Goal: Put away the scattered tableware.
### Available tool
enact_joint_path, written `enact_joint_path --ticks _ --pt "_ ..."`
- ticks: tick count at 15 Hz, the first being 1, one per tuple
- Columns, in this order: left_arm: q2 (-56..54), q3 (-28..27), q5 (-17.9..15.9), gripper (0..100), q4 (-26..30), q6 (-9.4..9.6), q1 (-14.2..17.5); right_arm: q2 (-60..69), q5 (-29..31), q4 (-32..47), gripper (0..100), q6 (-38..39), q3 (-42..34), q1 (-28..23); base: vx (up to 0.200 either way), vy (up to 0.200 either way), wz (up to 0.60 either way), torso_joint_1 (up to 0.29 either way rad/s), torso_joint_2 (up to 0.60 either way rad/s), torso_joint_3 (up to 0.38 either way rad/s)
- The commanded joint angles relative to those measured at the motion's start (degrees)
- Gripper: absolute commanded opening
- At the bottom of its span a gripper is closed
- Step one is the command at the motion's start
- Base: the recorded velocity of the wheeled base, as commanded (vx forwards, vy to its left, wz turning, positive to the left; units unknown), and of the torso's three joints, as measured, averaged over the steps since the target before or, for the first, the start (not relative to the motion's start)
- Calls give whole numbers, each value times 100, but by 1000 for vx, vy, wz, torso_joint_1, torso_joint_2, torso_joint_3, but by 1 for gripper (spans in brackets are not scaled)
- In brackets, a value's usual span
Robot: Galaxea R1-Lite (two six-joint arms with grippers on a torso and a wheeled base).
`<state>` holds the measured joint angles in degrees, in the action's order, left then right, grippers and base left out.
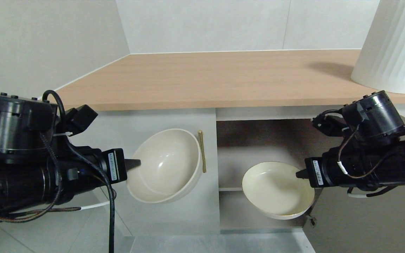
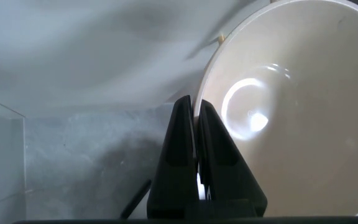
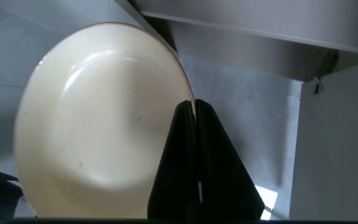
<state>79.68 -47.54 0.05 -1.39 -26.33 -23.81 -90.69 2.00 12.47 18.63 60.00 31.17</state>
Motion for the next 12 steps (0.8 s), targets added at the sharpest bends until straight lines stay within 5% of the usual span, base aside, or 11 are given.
enact_joint_path --ticks 1,12 --pt "13 -1 -5 0 -10 -4 8 -19 2 1 0 1 3 3 0 0 0 0 0 0" --pt "57 -1 4 0 -10 -4 -1 -1461 99 -992 0 1 -173 3 0 0 0 0 0 0"
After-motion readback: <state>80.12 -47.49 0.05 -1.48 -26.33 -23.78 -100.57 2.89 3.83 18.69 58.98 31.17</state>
